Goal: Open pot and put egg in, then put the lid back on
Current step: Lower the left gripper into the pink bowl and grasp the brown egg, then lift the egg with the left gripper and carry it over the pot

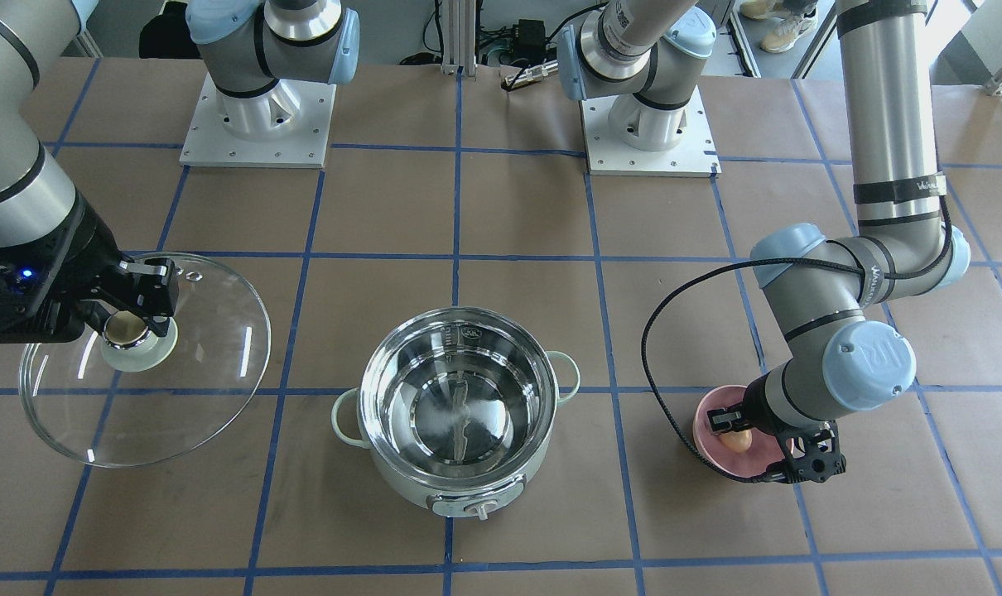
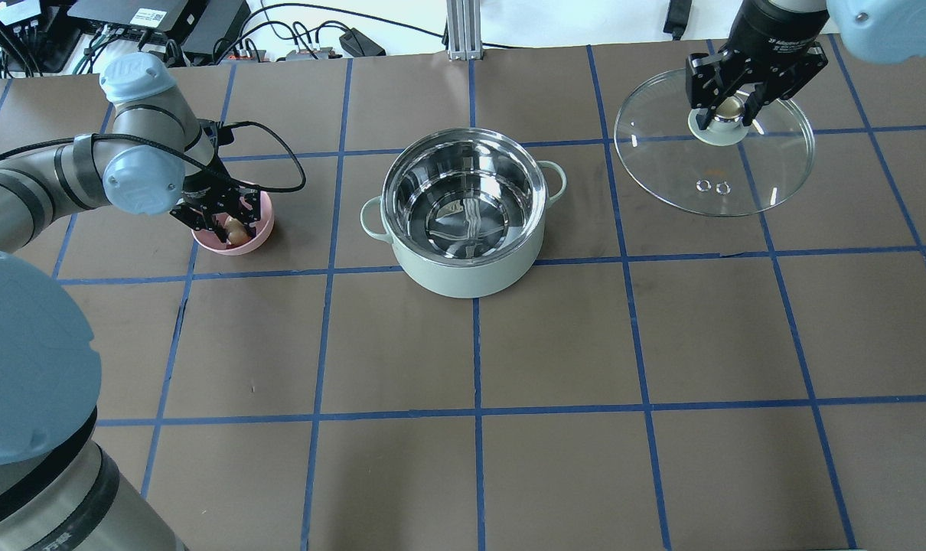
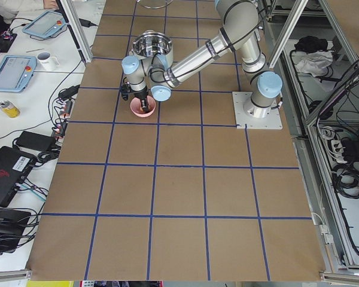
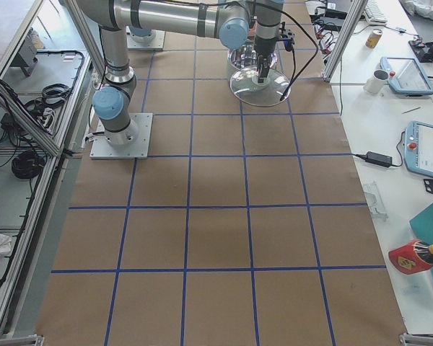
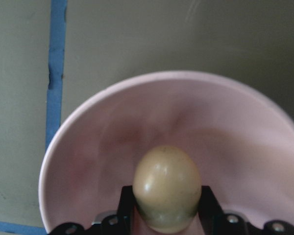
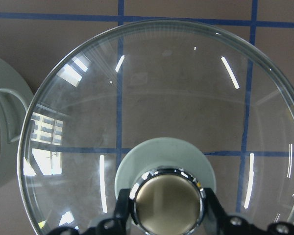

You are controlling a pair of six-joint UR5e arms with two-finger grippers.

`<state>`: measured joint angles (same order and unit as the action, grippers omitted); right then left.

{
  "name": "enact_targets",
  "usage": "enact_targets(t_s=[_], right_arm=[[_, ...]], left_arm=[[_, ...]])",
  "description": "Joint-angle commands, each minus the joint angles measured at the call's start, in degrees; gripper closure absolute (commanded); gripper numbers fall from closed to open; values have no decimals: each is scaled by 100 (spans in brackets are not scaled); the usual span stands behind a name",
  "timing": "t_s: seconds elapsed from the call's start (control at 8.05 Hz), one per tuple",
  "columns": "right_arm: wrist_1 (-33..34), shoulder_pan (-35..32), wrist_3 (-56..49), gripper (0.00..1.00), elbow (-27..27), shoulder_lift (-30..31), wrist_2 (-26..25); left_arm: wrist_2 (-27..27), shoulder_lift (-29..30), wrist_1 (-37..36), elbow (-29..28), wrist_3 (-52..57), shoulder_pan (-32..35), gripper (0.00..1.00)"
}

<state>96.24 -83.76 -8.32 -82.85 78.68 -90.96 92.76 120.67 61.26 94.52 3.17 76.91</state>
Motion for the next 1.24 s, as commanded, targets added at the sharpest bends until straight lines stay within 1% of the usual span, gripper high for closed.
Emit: enact_targets(t_s=[0.0, 0.37, 0.62, 0.75, 0.99, 1.12], right_arm=[[0, 0, 6, 100, -3, 16, 8], [-9, 0, 6, 100, -3, 69, -27], [-18, 9, -3, 100, 6, 104, -9], [-9, 9, -3, 100, 6, 130, -10], [-18, 18, -3, 100, -3, 130, -1], [-18, 18, -12, 100, -3, 122, -1]], left_arm=[[137, -35, 0, -13, -36, 0, 100], [242, -595, 70, -83, 17, 26, 100], [234, -1087, 454, -345, 17, 279, 100], [243, -1264, 788, -608, -53, 690, 100], [252, -1318, 852, -943, -184, 1613, 100], [243, -1335, 870, -1066, -499, 2052, 100]])
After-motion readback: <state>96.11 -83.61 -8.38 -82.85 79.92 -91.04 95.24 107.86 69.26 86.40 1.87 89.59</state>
